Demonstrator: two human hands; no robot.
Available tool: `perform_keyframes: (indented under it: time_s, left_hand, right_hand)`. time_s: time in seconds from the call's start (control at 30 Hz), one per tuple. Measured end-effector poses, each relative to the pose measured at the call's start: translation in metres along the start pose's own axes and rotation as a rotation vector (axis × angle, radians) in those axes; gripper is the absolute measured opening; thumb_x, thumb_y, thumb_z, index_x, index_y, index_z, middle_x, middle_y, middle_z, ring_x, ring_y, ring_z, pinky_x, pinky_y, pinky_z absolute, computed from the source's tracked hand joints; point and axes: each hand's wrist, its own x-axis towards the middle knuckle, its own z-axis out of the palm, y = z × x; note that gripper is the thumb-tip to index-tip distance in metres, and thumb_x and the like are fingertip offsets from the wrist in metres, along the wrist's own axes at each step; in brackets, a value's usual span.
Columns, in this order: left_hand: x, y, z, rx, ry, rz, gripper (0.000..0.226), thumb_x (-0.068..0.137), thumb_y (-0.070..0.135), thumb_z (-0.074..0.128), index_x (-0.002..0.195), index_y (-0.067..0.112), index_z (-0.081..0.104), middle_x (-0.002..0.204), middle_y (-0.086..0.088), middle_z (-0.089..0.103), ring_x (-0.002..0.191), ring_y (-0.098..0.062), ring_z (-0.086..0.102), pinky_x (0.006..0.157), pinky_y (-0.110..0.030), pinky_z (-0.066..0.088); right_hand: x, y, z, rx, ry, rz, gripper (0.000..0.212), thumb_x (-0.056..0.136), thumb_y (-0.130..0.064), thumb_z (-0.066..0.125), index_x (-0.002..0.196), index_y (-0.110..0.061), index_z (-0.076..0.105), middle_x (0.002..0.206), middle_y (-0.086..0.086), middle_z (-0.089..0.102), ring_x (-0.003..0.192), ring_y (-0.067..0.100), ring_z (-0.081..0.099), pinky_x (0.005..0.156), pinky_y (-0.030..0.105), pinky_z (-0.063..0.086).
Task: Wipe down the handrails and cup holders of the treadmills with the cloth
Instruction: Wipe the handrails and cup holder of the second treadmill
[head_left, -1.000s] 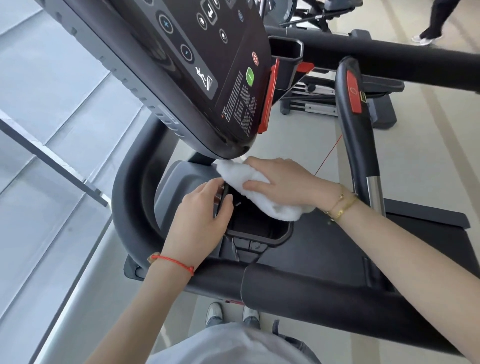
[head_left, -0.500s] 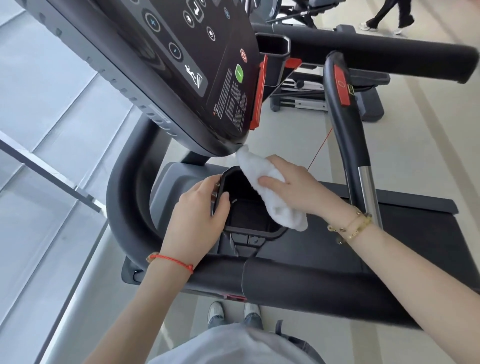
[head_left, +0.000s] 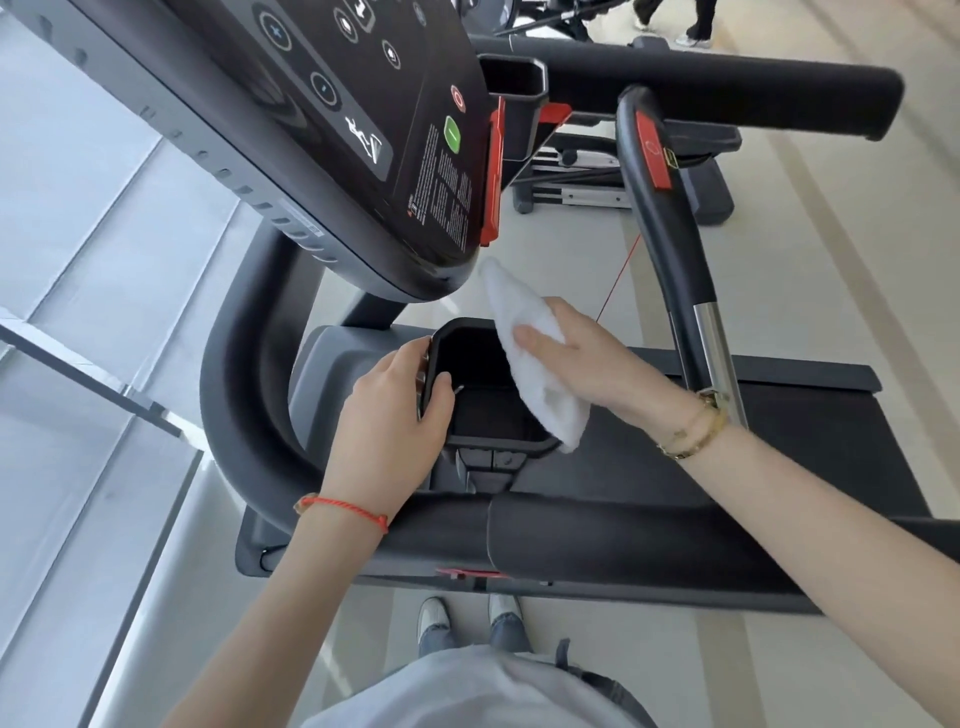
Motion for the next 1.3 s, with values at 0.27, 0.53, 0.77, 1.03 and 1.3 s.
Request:
perform_keyframes:
  time_s: [0.27,0.53,0.77,1.03,1.3]
  left_hand:
    - [-0.001,0.001,-0.001,-0.002,0.003,-0.002,0.042,0.096,0.029,0.053,0.136,0.017,0.053,0.114,0.004,0.065,0.082,-0.006,0.055,0.077,-0.019,0.039]
    - [-0.001,0.004,-0.002,-0.011,0.039,-0.005,0.032,0.095,0.029,0.055,0.125,0.02,0.058,0.1,0.016,0.057,0.082,-0.007,0.058,0.073,-0.024,0.046]
    - [0.001,0.001,-0.001,-0.01,0.061,-0.001,0.014,0.093,0.027,0.056,0.101,0.017,0.061,0.088,0.003,0.066,0.078,-0.015,0.062,0.073,-0.032,0.053]
    - [0.0,0.005,-0.003,-0.007,0.077,-0.001,0.032,0.094,0.029,0.056,0.126,0.024,0.059,0.105,0.009,0.066,0.088,-0.01,0.064,0.08,-0.027,0.053]
    - [0.002,0.004,-0.001,0.019,0.088,0.017,0.031,0.094,0.028,0.056,0.123,0.02,0.061,0.103,0.005,0.068,0.087,-0.013,0.065,0.082,-0.032,0.054]
  right_hand:
    - [-0.02,0.023,0.011,-0.031,0.002,-0.005,0.051,0.1,-0.042,0.045,0.143,-0.029,0.021,0.113,-0.002,0.055,0.095,0.011,0.057,0.077,0.029,0.048]
    - [0.051,-0.013,-0.011,-0.632,-0.299,-0.34,0.022,0.097,-0.045,0.05,0.106,-0.025,0.044,0.08,-0.002,0.059,0.075,0.019,0.055,0.059,0.03,0.037]
    - [0.053,-0.003,0.0,-0.682,-0.167,-0.456,0.035,0.095,-0.049,0.048,0.125,-0.03,0.045,0.092,-0.011,0.057,0.08,0.017,0.052,0.063,0.026,0.034]
    - [0.058,-0.002,-0.018,-0.645,-0.32,-0.389,0.03,0.096,-0.048,0.047,0.116,-0.025,0.045,0.083,-0.007,0.058,0.077,0.016,0.056,0.061,0.029,0.039]
    - [0.048,0.009,-0.015,-0.529,-0.224,-0.368,0.031,0.096,-0.049,0.048,0.119,-0.027,0.047,0.082,-0.017,0.053,0.08,0.013,0.055,0.064,0.024,0.037]
